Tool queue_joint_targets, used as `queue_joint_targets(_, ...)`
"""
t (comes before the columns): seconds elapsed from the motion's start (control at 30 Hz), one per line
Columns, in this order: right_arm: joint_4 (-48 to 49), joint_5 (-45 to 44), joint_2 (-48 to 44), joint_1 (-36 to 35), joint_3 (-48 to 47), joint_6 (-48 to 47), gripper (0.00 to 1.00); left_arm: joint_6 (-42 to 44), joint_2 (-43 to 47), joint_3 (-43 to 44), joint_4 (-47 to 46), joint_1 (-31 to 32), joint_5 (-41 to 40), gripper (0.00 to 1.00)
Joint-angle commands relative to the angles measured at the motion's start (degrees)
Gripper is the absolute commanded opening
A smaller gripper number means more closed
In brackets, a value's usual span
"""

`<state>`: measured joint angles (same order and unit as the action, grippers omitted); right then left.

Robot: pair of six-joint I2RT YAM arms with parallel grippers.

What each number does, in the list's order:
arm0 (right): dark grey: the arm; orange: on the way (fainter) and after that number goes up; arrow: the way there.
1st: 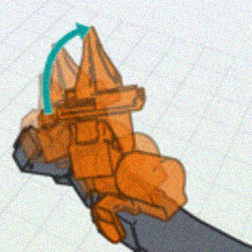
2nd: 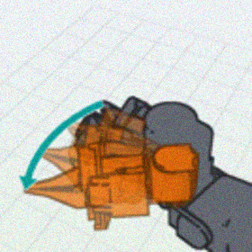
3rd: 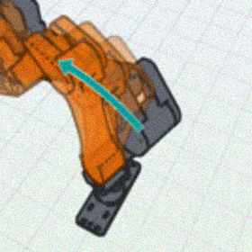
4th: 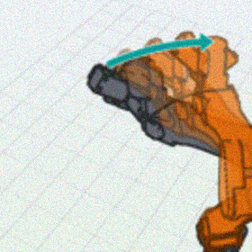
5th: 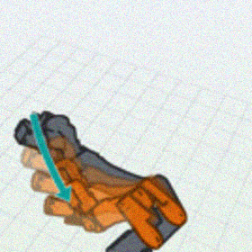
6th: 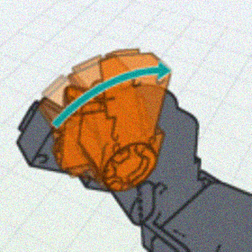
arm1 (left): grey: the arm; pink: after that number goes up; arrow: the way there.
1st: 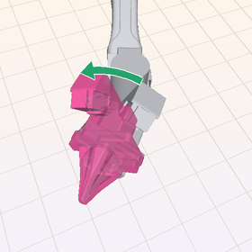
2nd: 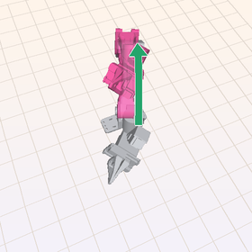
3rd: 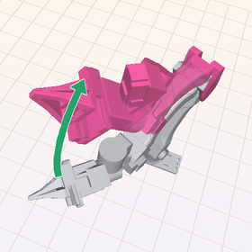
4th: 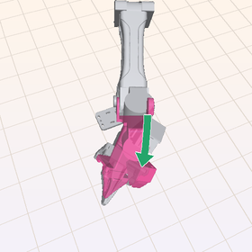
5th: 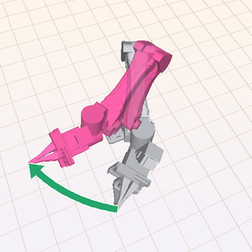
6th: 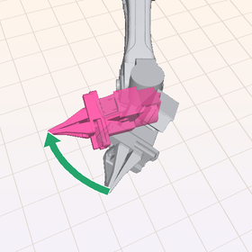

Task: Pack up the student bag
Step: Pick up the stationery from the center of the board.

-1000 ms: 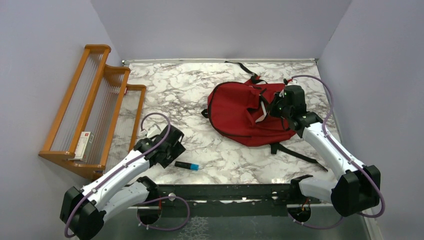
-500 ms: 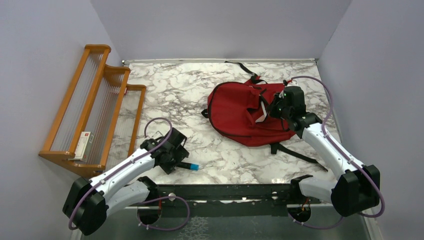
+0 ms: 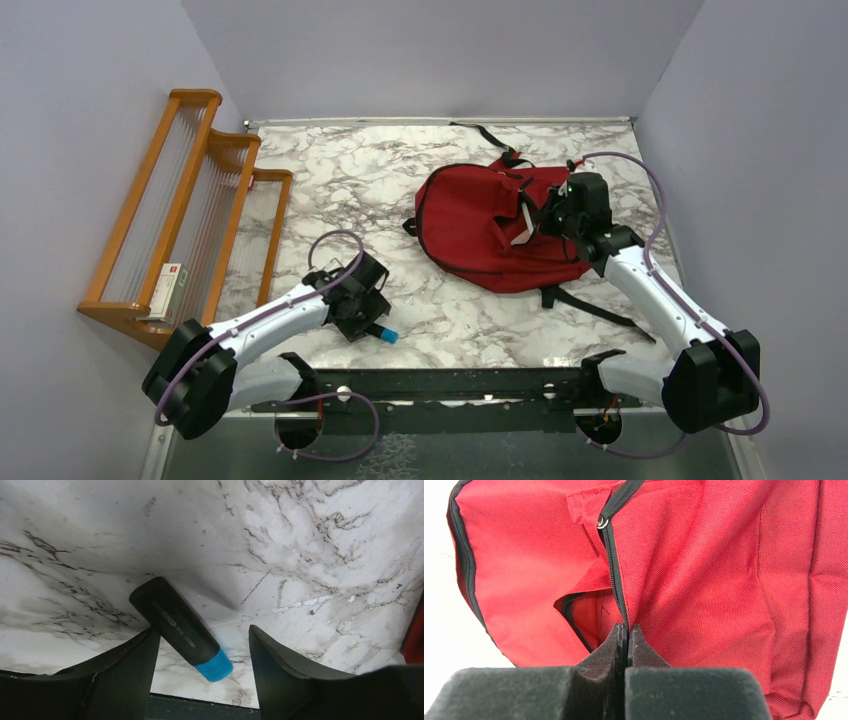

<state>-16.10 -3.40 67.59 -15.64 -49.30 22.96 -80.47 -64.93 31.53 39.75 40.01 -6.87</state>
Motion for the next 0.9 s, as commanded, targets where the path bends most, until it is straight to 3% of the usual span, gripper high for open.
queue_joint_targets(0.0,-1.15,-2.25,-0.71,0.35,0.04,-0.37,0.00,1.90,-3.72,1.31,-4.26,0.82,1.66,0.65)
queue_joint_targets(0.87,-1.67,-5.89,-1.21,0.35,0.36,-1.52,0.01,14.18,-15.49,5.32,-4.74,0.82,1.85,0.38)
